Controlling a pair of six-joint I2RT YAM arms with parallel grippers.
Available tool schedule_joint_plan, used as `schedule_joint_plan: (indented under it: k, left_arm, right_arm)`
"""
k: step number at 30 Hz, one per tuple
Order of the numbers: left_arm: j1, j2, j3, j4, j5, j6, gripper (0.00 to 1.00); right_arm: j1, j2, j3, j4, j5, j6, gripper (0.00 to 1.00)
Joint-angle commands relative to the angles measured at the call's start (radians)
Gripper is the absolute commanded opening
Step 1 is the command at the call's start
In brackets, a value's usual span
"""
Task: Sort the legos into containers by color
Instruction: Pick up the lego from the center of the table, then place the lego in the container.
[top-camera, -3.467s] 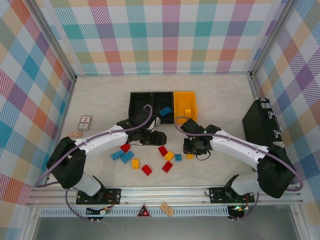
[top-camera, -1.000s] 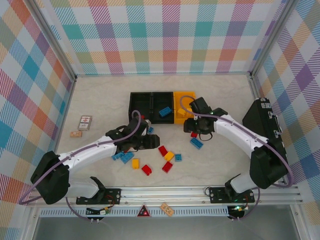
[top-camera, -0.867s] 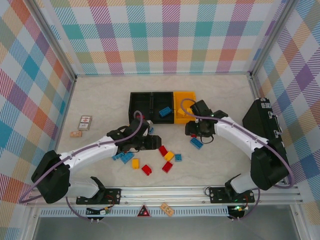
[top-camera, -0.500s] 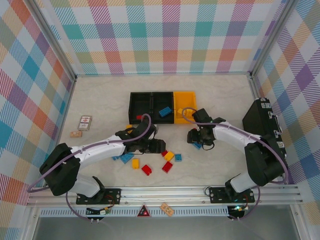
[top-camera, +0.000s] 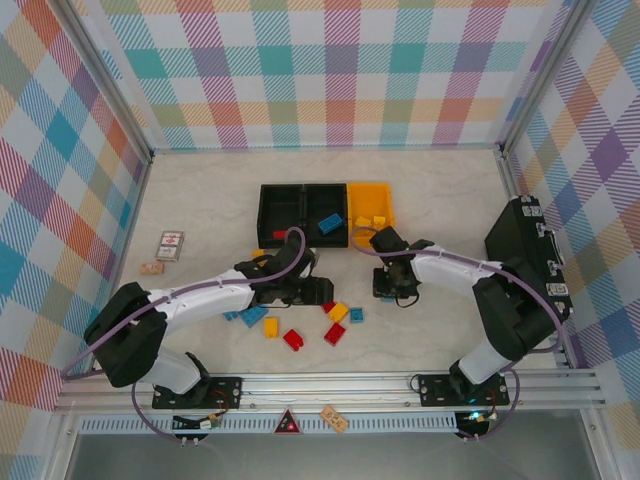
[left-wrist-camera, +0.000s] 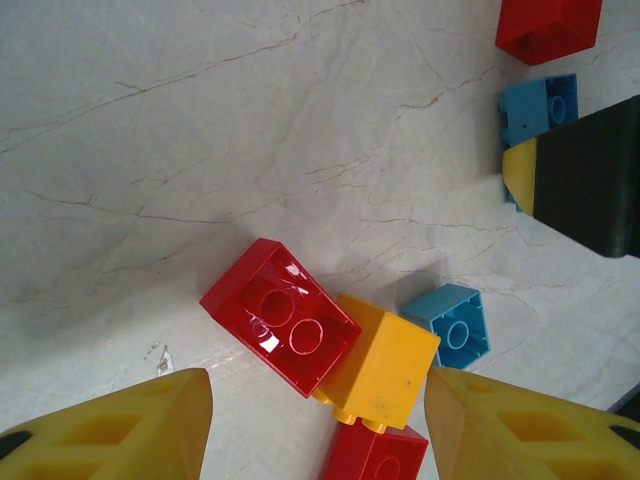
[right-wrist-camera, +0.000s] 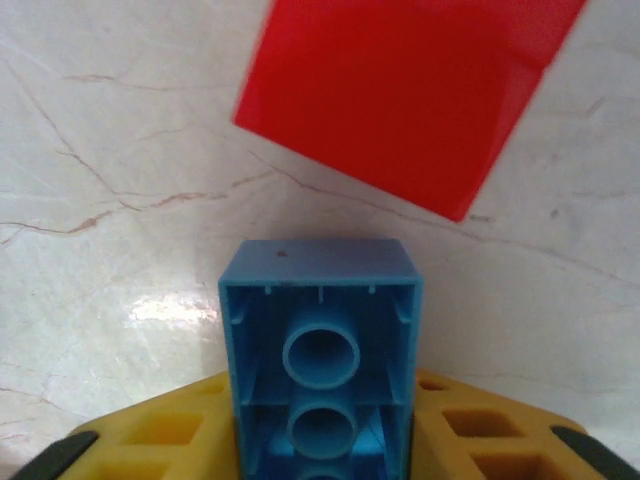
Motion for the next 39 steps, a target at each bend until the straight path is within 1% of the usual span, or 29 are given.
schedule_joint_plan:
  k: [1, 4, 9, 14, 15, 26, 31, 39]
  left_arm:
    - [-0.013, 0.000, 0.004, 0.010, -0.020, -0.014, 0.58]
    - [-0.012, -0.012, -0.009, 0.013, -0.044, -0.032, 0.58]
    - [-0.011, -0.058, -0.026, -0.012, -0.125, -0.061, 0.58]
    - [0.003, -0.129, -0.058, -0.014, -0.182, -0.088, 0.58]
    - [0.008, -0.144, -0.067, -0.043, -0.187, -0.093, 0.58]
    - [0.072, -0.266, -0.128, -0.098, -0.214, -0.114, 0.58]
    - [0.098, -0.277, -0.136, -0.105, -0.205, -0.113, 0.58]
    - [0.104, -0.308, -0.140, -0.131, -0.213, -0.117, 0.58]
  right_arm:
    - [0.018, -0.019, 0.032, -0.041, 0.032, 0.011, 0.31]
    - [0.045, -0.053, 0.060, -0.071, 0.031, 0.009, 0.29]
    - [0.074, -0.091, 0.123, -0.099, 0.002, 0.003, 0.29]
    - [0.083, -0.053, 0.235, -0.115, -0.020, -0.020, 0.29]
    - [0.085, -0.041, 0.257, -0.115, -0.025, -0.025, 0.29]
    - [0.089, 0.199, 0.572, -0.139, -0.086, -0.066, 0.30]
    - [0.088, 0.306, 0.714, -0.172, -0.095, -0.072, 0.30]
    - [0.079, 0.466, 0.927, -0.232, -0.092, -0.075, 0.31]
